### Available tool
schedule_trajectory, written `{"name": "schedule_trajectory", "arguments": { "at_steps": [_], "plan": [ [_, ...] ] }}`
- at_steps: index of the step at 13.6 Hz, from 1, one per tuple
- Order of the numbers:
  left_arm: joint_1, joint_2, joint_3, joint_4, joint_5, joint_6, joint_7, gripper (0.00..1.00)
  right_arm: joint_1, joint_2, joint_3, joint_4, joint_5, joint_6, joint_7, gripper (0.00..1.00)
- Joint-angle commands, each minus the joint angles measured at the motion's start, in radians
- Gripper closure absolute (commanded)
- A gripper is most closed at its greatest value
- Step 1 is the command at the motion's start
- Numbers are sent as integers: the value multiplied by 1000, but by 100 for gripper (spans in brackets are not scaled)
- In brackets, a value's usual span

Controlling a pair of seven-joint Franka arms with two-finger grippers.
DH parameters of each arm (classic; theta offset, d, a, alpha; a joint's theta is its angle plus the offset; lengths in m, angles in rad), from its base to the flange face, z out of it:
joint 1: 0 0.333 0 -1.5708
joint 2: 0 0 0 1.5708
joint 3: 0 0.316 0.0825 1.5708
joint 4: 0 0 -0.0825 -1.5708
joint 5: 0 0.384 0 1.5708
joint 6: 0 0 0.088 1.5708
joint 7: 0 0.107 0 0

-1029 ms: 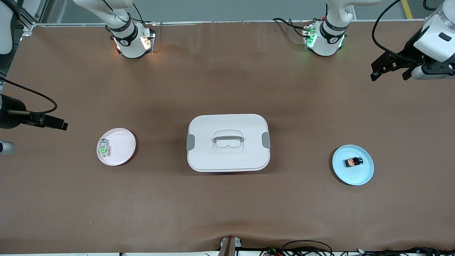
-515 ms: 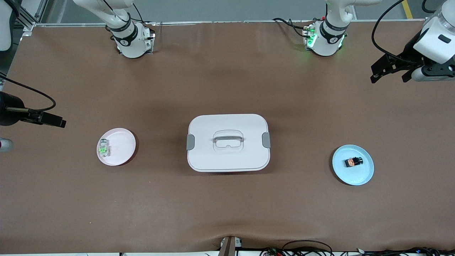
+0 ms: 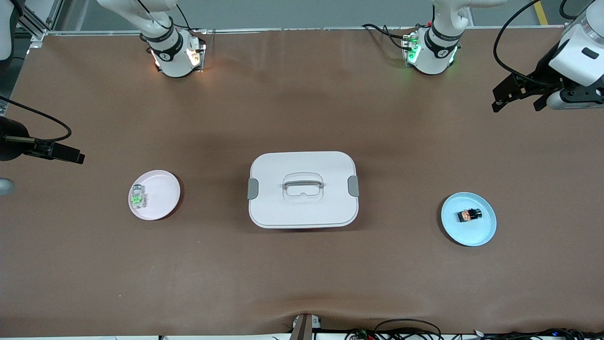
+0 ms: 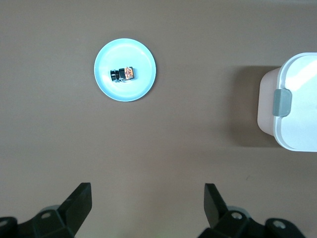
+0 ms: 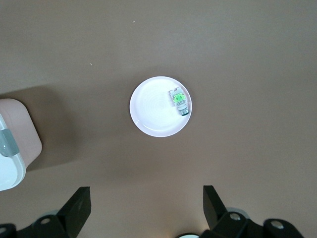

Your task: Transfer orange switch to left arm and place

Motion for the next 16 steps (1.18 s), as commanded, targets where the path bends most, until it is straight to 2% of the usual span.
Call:
{"name": "schedule_trajectory", "arguments": {
  "at_steps": [1, 3, 5, 6, 16],
  "plan": [
    [-3, -8, 4, -7, 15, 13, -10, 0, 16, -61, 0, -89, -20, 24, 0, 0],
    [-3, -8, 4, -8, 17, 13, -10, 0, 26, -76, -8, -117, -20, 38, 0, 0],
    [-3, -9, 4, -13, 17, 13, -10, 0, 61, -96, -67, -153, -9, 60, -5, 0],
    [-3, -11, 4, -13, 17, 13, -10, 0, 65, -110, -72, -179, -9, 74, -11, 0],
    [-5, -14, 3, -18, 17, 22, -9, 0, 40, -299, -72, -489, -2, 265, -72, 0]
  ]
}}
